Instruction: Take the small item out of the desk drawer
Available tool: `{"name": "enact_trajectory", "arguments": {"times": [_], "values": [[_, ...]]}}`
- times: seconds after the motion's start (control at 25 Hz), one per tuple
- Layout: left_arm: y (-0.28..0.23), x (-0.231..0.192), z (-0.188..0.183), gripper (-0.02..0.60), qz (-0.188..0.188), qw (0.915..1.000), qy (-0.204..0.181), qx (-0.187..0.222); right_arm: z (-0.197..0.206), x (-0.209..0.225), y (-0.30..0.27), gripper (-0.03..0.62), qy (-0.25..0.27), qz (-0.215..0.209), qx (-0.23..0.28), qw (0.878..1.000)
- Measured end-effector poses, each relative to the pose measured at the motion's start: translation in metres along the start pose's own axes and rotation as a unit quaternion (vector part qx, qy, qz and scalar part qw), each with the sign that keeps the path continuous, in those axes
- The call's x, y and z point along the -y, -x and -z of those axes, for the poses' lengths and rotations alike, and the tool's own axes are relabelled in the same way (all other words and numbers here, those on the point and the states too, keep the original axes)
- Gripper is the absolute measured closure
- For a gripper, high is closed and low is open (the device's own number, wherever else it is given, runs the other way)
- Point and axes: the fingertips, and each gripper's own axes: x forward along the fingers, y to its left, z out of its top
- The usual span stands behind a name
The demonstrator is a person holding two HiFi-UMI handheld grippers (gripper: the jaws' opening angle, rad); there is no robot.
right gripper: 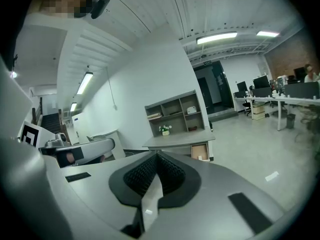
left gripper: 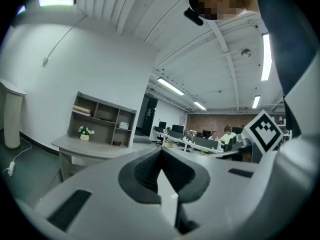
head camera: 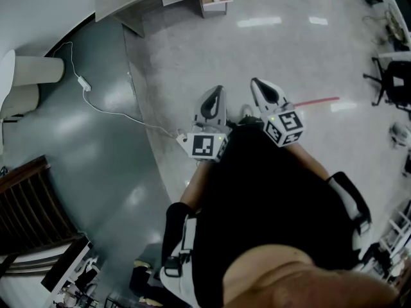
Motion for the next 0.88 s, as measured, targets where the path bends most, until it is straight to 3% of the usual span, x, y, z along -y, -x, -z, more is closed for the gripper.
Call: {"name": "enact_trajectory", "arguments": {"times": [0.48,0.88], "values": [[0.022,-0.024,0.009,0.584,0.013,0.9998,0.016,0.001,0.015,-0.031,-0.013,0.594,0.019,0.013,-0.004,1.0],[-0.005,-0.053,0.009,0.584,-0.008,0.9998,0.017,-0.007,0.005,-0.008,-0.056,0.594,0.019,0.01,-0.002,1.0]]}}
